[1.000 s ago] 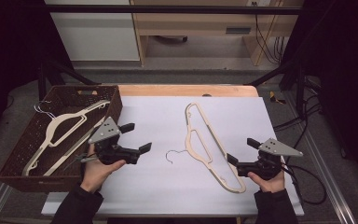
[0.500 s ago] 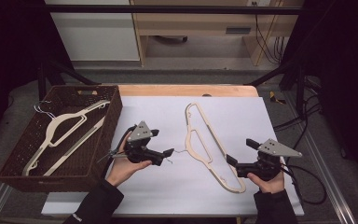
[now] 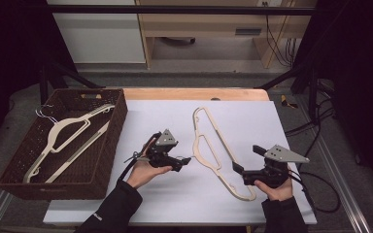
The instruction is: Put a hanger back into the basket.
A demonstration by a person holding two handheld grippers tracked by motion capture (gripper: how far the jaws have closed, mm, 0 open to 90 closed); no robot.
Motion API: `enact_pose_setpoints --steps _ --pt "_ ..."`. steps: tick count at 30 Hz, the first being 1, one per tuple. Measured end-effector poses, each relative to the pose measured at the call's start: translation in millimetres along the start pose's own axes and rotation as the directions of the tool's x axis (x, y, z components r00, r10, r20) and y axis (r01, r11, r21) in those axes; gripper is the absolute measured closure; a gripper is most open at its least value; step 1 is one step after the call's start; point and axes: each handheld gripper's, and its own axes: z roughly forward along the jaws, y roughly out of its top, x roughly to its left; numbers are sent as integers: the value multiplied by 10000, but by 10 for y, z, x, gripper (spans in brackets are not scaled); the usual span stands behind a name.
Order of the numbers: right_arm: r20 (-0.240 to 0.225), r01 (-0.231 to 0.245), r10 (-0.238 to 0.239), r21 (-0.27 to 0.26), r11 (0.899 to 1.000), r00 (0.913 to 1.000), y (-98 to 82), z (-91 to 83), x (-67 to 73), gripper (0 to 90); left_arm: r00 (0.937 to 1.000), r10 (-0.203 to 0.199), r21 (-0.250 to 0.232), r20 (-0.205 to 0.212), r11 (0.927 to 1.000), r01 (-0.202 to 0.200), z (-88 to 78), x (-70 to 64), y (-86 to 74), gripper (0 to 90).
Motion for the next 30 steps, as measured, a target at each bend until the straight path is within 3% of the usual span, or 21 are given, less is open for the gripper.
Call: enact_pose_setpoints --steps 8,16,27,28,29,30 --pt "-54 12 -12 13 10000 10000 -2 11 3 42 9998 -137 611 138 9980 128 293 68 -36 269" --pt "-65 -3 3 60 10000 10000 -5 31 10 45 9991 413 1560 46 9869 -415 528 96 -88 430" --pt "-120 107 -105 176 9998 9999 -17 66 11 48 9980 617 1777 130 9821 -631 581 158 -78 640" --pt "-120 90 -87 195 9998 9999 -19 69 14 48 9965 810 1904 210 9782 -835 576 170 -72 653" --pt "-132 124 -121 194 9997 9998 -20 73 13 48 9977 651 1744 183 9824 -673 588 152 -74 668" --pt "-133 126 -123 208 9997 9998 -21 75 14 48 9959 875 1882 235 9780 -904 583 152 -68 682"
